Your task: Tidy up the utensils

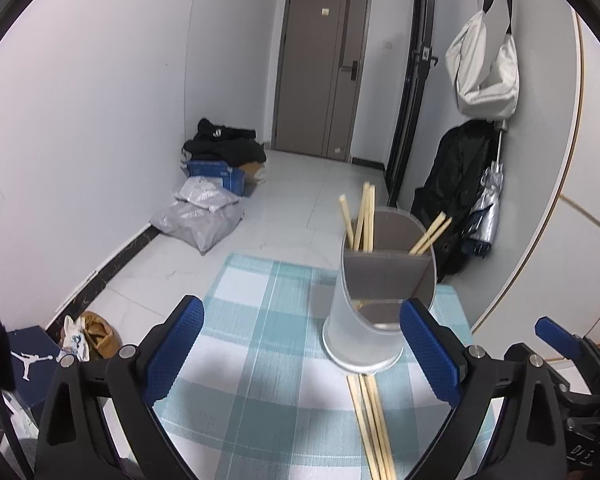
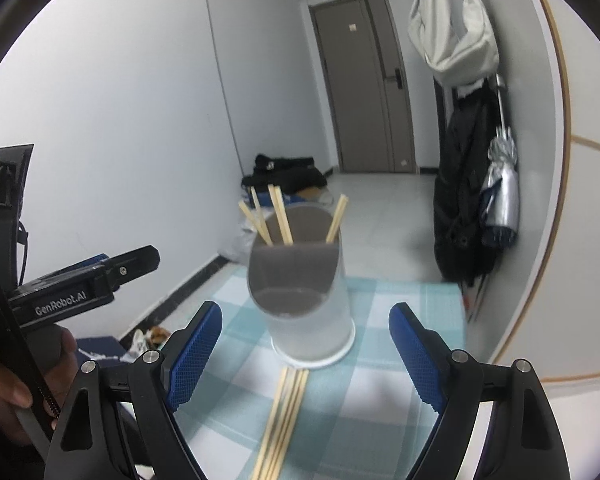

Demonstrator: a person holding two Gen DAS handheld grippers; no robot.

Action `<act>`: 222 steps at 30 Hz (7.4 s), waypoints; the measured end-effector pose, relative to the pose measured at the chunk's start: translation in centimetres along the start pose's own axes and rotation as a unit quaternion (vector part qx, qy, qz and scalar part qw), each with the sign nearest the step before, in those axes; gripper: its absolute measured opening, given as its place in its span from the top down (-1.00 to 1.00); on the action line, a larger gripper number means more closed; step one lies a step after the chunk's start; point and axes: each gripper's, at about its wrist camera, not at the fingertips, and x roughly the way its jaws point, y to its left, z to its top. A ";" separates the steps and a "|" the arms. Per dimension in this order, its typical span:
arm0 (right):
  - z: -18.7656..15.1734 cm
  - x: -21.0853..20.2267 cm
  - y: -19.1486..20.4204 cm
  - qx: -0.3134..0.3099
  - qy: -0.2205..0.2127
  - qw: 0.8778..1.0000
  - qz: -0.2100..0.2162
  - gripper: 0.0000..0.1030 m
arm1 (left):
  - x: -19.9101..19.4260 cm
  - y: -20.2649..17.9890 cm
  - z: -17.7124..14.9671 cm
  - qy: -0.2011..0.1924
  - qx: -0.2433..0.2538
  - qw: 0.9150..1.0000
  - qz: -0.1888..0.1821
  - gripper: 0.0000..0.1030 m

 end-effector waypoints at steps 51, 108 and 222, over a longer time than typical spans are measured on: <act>-8.3 14.4 0.8 -0.038 0.275 0.959 -0.051 0.03 | 7.2 4.7 -3.3 0.143 -0.037 0.989 0.017 -0.88; -5.8 12.0 -6.9 0.195 0.234 0.949 0.079 0.89 | 10.0 -0.5 -7.8 0.271 0.033 0.961 -0.040 -0.88; 2.9 0.2 -2.1 0.074 -0.009 0.994 0.076 1.00 | -2.4 -2.6 4.1 0.032 0.066 0.986 -0.146 0.95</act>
